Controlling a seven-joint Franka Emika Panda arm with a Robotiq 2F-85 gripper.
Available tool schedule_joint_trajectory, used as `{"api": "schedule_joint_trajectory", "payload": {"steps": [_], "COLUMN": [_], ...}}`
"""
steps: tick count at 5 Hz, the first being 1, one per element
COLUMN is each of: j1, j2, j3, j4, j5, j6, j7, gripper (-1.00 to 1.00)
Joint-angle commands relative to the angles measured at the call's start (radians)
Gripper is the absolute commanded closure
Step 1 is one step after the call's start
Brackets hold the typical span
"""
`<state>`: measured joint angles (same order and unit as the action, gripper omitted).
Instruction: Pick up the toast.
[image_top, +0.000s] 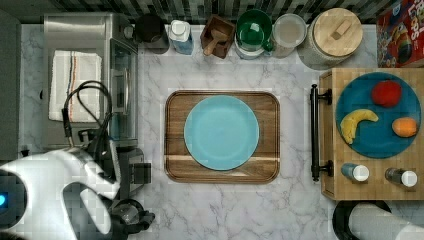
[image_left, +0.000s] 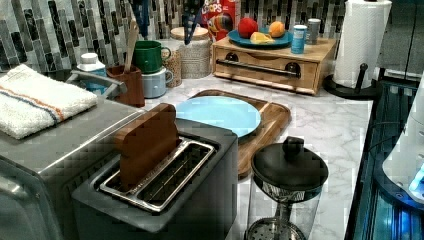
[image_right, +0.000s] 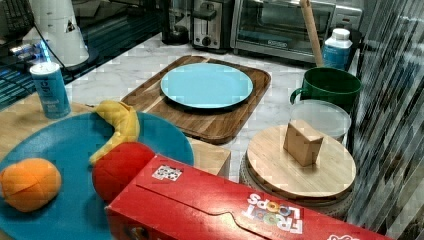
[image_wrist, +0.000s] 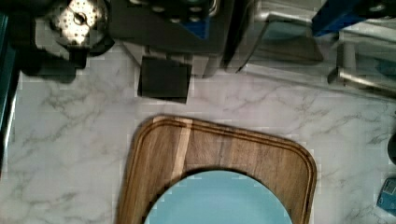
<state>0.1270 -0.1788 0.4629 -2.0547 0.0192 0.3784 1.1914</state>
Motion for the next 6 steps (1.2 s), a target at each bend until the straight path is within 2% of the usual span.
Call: {"api": "schedule_joint_trajectory", "payload": {"steps": [1,2,4,6], "j1": [0.006,0.018,0.074,0.101], "j2": [0.068,0.119,0.229,0.264], "j3": [0.068,0.117,0.184,0.210], "j4": [0.107,0.170,0.307,0.318], "j5": [0.052,0.054,-0.003,0.036], "j6": [0.010,-0.002,-0.035,-0.017], "j7": [0.188,0.270,0.419,0.485], "gripper": [-1.00,-1.00,-1.00,-1.00]}}
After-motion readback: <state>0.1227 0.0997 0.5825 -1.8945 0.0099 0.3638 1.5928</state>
